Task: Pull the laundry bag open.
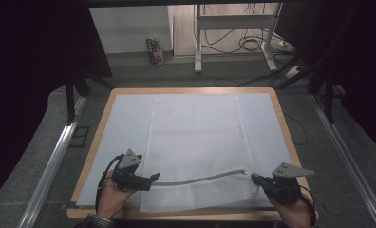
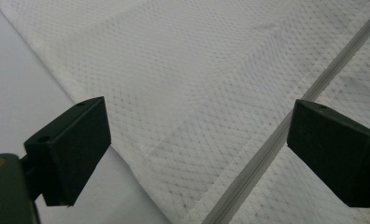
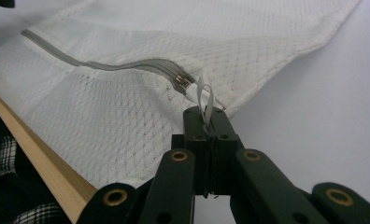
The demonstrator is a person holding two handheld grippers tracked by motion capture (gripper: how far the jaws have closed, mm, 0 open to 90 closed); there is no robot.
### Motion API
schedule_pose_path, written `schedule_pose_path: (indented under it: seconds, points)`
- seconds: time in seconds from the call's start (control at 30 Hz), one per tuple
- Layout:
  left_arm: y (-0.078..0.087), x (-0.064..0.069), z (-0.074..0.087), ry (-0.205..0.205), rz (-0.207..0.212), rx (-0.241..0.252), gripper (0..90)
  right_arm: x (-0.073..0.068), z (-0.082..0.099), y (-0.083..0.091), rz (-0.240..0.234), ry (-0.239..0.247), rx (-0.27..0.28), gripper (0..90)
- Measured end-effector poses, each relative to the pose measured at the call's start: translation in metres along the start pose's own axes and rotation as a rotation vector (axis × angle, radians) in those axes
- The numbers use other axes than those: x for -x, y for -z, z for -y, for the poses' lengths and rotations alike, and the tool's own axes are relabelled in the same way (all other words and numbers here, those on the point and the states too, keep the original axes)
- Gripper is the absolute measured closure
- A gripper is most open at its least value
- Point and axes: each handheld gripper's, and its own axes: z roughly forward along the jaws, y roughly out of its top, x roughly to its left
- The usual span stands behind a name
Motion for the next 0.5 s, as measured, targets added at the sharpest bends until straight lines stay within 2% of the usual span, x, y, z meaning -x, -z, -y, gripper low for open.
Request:
schedule_pose_path:
  seconds: [0.13, 0.23, 0.37, 0.47, 0.5]
  points:
    - [-0.002, 0.003, -0.007, 0.013, 0.047, 0.024, 6.2, -0.002, -0.001, 0.001, -0.020, 0.018, 0.027, 87.5]
    - [-0.009, 0.010, -0.019, -0.003, 0.077, 0.035, 8.0, -0.003, -0.002, 0.002, -0.021, 0.035, 0.041, 87.5]
    - [-0.032, 0.029, -0.047, -0.049, 0.137, 0.051, 11.8, -0.003, -0.002, 0.002, -0.017, 0.046, 0.035, 87.5]
    - [-0.055, 0.046, -0.069, -0.116, 0.161, 0.046, 11.5, -0.004, -0.002, 0.002, -0.011, 0.058, 0.029, 87.5]
    - [-0.060, 0.049, -0.074, -0.124, 0.172, 0.049, 11.5, -0.003, -0.002, 0.002, -0.012, 0.061, 0.029, 87.5]
